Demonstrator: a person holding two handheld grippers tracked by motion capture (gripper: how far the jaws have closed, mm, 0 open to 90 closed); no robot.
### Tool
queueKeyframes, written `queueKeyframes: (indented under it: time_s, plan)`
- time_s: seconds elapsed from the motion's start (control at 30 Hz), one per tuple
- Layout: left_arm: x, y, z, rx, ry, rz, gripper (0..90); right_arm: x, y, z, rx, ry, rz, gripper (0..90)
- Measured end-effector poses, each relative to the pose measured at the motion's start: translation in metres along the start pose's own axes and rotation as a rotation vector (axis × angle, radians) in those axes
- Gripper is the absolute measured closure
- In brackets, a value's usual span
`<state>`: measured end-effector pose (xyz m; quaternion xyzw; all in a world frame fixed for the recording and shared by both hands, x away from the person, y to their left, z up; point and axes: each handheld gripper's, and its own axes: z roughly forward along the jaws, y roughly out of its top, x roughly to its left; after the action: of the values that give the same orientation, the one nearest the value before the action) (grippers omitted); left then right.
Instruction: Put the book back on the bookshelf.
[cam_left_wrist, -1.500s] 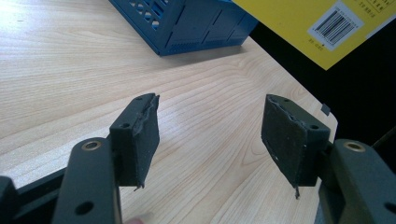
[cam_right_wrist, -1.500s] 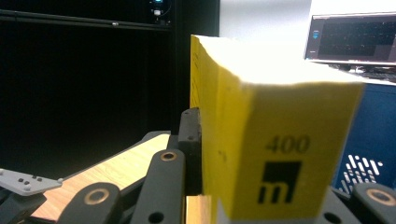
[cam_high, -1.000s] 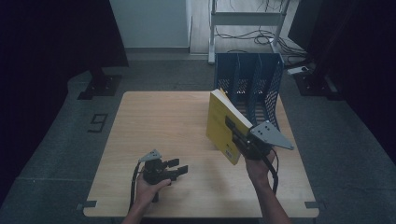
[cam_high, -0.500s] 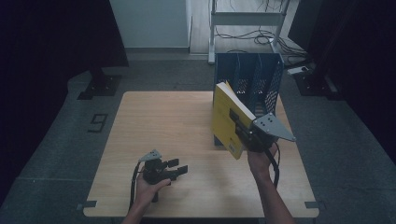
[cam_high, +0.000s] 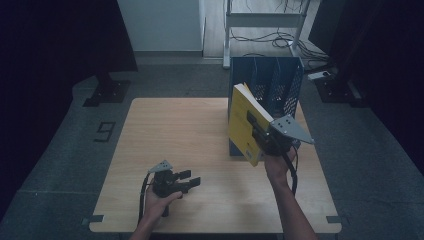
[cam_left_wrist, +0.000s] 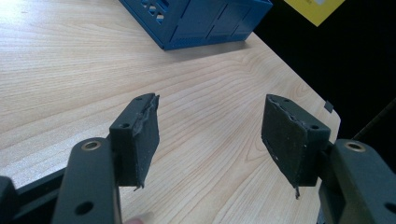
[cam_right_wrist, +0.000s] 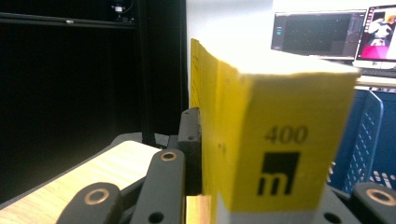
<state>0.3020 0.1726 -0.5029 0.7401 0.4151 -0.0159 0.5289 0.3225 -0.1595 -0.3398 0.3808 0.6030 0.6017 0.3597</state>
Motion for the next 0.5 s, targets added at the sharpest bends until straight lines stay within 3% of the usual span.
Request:
queueKeyframes:
  time_s: [0.37,0.5]
  plan:
    - [0.002,0.000,0.001,0.007,0.001,-0.003,36.5,-0.013,-0.001,0.012,0.017,-0.022,0.035,74.3]
    - [0.002,-0.001,0.001,0.008,0.000,-0.004,36.5,-0.015,0.000,0.017,0.018,-0.042,0.026,74.3]
